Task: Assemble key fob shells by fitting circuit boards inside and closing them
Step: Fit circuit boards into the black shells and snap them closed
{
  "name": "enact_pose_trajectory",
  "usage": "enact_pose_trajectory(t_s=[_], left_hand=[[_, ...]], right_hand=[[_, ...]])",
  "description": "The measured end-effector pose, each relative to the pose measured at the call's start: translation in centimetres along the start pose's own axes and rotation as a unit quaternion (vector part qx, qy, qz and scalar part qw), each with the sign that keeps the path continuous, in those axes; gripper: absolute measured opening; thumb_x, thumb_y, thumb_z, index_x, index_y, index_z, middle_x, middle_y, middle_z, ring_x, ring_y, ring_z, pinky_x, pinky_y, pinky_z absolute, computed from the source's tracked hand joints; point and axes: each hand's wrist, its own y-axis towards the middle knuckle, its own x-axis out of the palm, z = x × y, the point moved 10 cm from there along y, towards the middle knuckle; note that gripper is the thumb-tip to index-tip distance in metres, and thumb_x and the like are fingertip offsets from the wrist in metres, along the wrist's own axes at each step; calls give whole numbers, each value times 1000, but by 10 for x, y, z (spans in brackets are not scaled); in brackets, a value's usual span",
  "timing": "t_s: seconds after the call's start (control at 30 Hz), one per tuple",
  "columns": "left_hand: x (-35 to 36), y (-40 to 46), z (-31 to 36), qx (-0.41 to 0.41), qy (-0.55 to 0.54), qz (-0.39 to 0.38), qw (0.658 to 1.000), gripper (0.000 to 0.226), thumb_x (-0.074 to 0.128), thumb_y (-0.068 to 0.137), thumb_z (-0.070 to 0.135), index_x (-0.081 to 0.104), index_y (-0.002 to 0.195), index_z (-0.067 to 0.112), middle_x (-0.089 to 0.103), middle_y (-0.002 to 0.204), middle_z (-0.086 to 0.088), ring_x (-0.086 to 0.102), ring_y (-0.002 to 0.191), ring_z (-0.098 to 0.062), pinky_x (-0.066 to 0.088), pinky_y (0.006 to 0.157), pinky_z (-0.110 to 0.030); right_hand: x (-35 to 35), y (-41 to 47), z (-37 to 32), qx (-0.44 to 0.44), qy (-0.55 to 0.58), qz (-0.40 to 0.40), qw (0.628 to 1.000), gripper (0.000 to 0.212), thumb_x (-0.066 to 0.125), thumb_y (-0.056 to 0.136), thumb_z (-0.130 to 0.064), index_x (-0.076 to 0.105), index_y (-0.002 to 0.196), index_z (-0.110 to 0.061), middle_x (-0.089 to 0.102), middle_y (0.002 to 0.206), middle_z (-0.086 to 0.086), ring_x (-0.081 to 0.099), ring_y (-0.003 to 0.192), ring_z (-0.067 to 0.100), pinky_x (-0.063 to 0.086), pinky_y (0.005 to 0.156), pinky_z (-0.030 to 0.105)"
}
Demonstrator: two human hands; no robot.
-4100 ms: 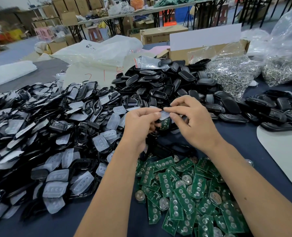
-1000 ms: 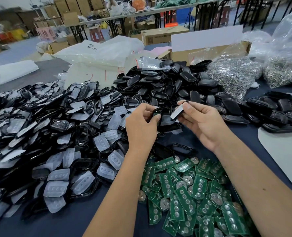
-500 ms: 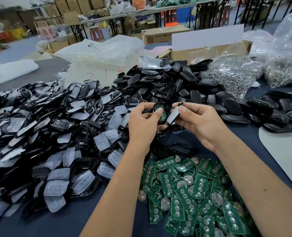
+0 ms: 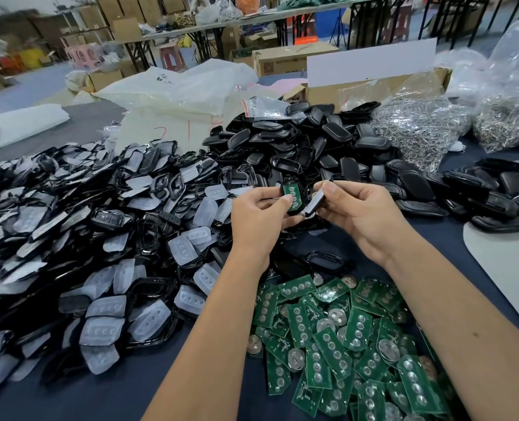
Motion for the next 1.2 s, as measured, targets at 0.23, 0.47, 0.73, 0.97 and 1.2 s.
enact_pose_trajectory(t_s=[0.23,0.47,0.73,0.97,1.2], left_hand=[[1,0,-5,-13,-6,0,1000,16,75,92,3,67,106,3,72,73,0,71,56,-15,66,79,-42],[3,-5,1,3,4,-7,1000,16,79,90,6,70,103,6,78,80,-1,76,65,-22,65,71,-34],[22,-19,26,129,160,-49,977,8,83,87,13,77,89,17,77,80,-3,75,61,-17,57,58,-19],[36,-25,32,170,216,-79,958,9,76,93,14,80,101,17,78,85,3,76,66,-14,65,72,-40],[38,-29,37,185,248,-76,948,41,89,78,14,68,83,50,75,77,6,74,67,-15,63,74,-42]], right_hand=[[1,1,1,-8,-9,-4,1000,34,76,80,-27,77,104,-3,77,90,5,73,84,12,60,83,27],[-1,1,1,-19,-29,9,999,30,80,77,-31,81,97,-9,79,94,10,75,89,18,61,81,27],[-10,0,4,-11,-69,63,996,23,84,74,-33,83,88,-15,80,88,8,75,83,15,60,74,24],[-16,-1,4,-10,-85,95,992,11,86,83,-26,84,82,-15,80,85,10,74,75,15,60,70,24],[-20,-1,0,-35,-134,110,984,31,90,77,-43,83,78,-13,78,77,12,74,70,18,62,69,31]])
